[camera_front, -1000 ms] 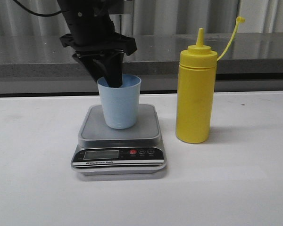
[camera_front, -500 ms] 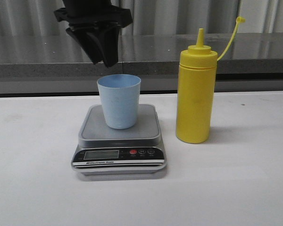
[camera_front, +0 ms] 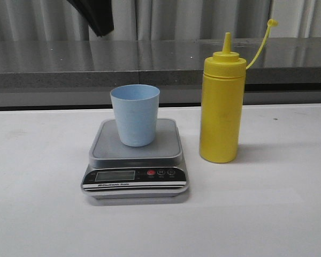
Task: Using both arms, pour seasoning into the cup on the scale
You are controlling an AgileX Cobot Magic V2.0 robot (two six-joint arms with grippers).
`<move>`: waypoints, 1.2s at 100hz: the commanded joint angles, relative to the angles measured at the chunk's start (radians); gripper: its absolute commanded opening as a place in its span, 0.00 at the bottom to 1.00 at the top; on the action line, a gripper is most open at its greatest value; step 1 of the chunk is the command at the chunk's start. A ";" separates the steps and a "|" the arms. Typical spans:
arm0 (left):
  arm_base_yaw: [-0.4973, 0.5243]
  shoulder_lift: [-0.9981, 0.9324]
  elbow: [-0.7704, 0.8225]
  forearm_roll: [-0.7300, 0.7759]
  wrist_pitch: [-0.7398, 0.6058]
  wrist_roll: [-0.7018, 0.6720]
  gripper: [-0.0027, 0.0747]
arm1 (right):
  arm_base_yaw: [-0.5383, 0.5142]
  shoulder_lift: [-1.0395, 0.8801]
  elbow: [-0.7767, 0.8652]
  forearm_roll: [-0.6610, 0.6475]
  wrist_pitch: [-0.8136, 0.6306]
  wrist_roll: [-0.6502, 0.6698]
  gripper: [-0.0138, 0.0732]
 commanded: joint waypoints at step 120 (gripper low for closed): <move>0.202 -0.587 0.335 -0.013 -0.164 -0.012 0.05 | -0.007 -0.015 -0.004 0.000 -0.094 0.000 0.08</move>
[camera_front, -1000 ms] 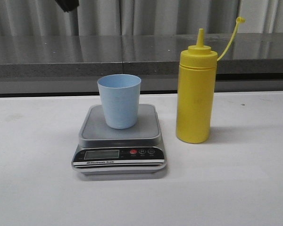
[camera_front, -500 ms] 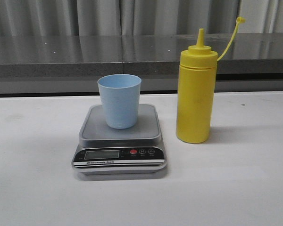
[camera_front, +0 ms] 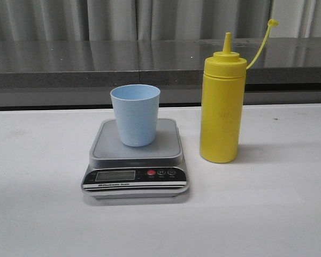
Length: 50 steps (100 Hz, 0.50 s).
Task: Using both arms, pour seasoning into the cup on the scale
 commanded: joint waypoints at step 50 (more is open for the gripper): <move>0.006 -0.519 0.655 -0.016 -0.430 -0.090 0.05 | -0.007 -0.015 -0.004 0.000 -0.104 0.000 0.08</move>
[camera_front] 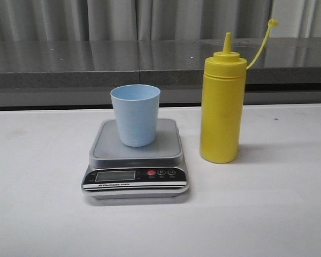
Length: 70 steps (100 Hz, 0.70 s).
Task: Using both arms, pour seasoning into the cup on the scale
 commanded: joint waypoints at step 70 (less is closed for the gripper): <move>0.006 -0.663 0.513 -0.023 -0.304 -0.049 0.05 | -0.007 0.036 -0.135 0.001 0.105 0.000 0.08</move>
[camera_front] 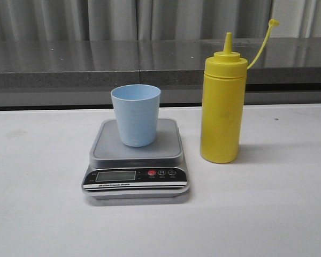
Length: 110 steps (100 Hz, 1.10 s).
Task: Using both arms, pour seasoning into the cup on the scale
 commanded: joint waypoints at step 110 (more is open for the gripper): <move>0.006 -0.095 0.029 -0.013 -0.074 -0.010 0.05 | 0.295 0.977 -0.550 -0.021 -0.061 -0.026 0.93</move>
